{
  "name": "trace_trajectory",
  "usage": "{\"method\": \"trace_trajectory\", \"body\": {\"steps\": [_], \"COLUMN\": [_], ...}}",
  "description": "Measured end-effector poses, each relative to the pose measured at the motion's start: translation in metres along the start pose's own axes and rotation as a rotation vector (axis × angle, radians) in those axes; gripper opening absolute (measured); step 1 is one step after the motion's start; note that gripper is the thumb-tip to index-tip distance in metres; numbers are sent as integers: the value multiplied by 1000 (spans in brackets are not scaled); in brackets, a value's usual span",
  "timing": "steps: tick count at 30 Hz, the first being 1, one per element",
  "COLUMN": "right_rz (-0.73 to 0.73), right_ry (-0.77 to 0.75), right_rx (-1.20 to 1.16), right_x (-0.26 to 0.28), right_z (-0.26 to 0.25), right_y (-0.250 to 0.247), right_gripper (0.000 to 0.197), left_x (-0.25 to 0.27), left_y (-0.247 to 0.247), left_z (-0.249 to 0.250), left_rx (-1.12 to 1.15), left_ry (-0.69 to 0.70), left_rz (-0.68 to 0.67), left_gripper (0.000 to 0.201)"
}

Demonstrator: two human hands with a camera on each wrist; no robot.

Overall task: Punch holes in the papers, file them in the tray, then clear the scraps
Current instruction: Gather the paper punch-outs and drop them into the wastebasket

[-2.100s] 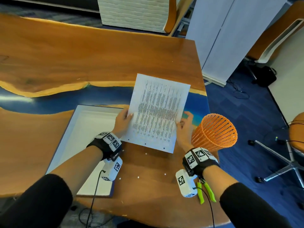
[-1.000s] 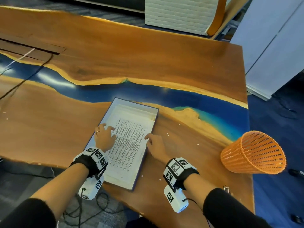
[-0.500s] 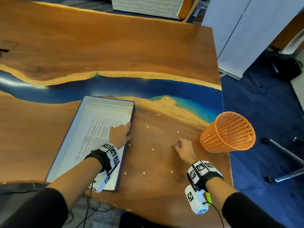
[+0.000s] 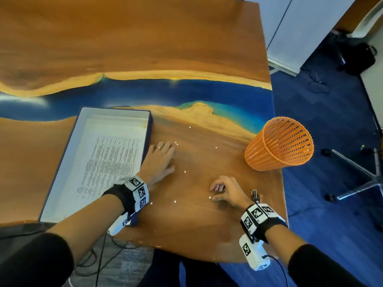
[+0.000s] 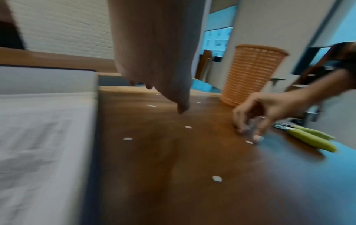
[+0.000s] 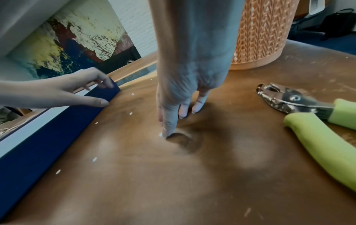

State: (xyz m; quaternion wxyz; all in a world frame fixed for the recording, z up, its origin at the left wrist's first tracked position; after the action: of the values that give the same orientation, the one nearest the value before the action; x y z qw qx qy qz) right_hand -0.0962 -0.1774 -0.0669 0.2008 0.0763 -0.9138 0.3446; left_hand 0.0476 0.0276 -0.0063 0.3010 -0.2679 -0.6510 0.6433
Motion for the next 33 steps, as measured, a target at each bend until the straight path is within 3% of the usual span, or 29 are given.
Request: {"method": "trace_trajectory", "body": {"steps": [5,8,18,26,33], "right_rz": [74,121,199,161,79], "right_ry": [-10,-22,-125,-135,-34], "right_rx": [49,75,276,373,400], "right_x": [12,17,22,23,21], "right_z": [-4,-4,-8,-10,-7], "right_y": [6,12,28,34,40], "right_gripper": [22,20,3,4,15], "left_x": [6,13,16,16,16], "left_y": [34,52,62,60,57], "left_z": [77,104,121,122,123], "left_rx": [114,39,-69,-75,-82], "left_ry": [159,208,159,148,137], "left_rz": [-394,-482,-515,-542,-560], "left_gripper": [105,126,135,135,134]}}
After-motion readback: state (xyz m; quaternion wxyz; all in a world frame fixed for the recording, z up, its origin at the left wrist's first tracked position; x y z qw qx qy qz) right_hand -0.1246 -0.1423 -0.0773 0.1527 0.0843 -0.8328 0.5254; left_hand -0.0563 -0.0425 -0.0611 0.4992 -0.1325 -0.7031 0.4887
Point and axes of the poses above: each hand's wrist, its own x-axis away from the middle knuckle, its own y-axis out of the palm, z = x × y, the point moved 4 cm from there along -x, towards the middle knuckle
